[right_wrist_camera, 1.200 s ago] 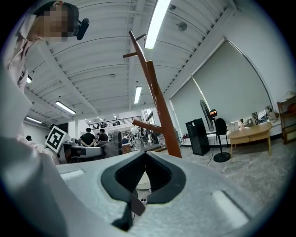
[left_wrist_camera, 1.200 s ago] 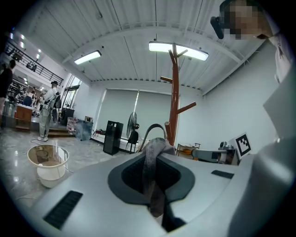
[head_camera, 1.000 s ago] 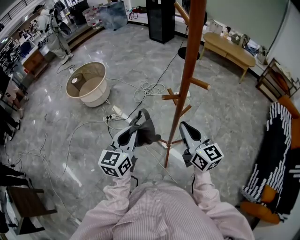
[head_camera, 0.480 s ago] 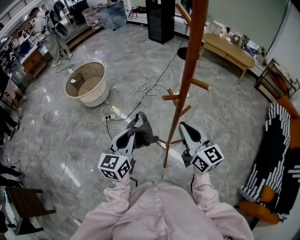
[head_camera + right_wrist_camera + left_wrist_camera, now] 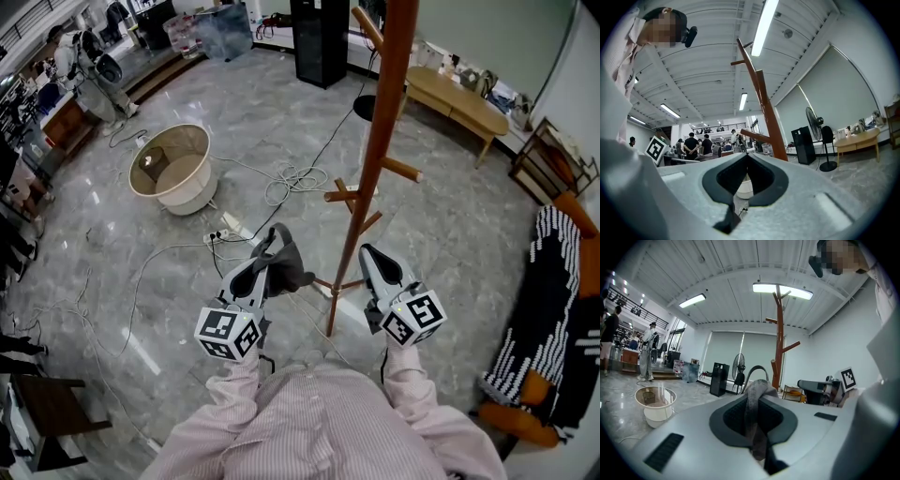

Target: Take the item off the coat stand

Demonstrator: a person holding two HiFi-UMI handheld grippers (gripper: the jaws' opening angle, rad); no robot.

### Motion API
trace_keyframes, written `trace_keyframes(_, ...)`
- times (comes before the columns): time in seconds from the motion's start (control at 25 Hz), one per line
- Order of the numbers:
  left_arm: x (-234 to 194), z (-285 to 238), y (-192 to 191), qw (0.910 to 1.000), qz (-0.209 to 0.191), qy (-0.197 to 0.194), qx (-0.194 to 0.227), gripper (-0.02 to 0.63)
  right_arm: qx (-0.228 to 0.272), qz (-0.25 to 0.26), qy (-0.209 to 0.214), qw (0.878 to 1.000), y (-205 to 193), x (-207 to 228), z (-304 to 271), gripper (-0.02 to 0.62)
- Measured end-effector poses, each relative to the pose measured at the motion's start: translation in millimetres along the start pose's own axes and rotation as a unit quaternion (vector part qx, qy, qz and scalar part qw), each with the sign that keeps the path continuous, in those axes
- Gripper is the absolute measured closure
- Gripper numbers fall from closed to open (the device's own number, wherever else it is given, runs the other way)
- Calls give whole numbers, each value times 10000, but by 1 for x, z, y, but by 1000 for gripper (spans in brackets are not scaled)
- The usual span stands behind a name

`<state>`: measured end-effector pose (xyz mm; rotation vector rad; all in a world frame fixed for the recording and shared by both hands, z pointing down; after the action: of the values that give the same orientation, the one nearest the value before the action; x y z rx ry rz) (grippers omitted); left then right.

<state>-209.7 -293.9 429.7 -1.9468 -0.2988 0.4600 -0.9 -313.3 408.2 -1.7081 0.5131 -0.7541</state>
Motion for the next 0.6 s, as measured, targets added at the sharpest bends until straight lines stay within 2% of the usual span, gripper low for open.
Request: trace_keyframes(0.6, -2, -2, 8, 10000, -73, -9, 56, 591, -17, -1, -256, 9997, -2, 10, 6, 591)
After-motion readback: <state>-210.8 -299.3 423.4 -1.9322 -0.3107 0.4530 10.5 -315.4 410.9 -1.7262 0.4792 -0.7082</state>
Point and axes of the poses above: the fingertips, and each gripper's own axes: z backward along the fingers, x to its right, y out of its top, the point moved 2 cm from there along z, backward along the fingers, and after that the axes turned 14 degrees about -x, right-handed, at the moved point
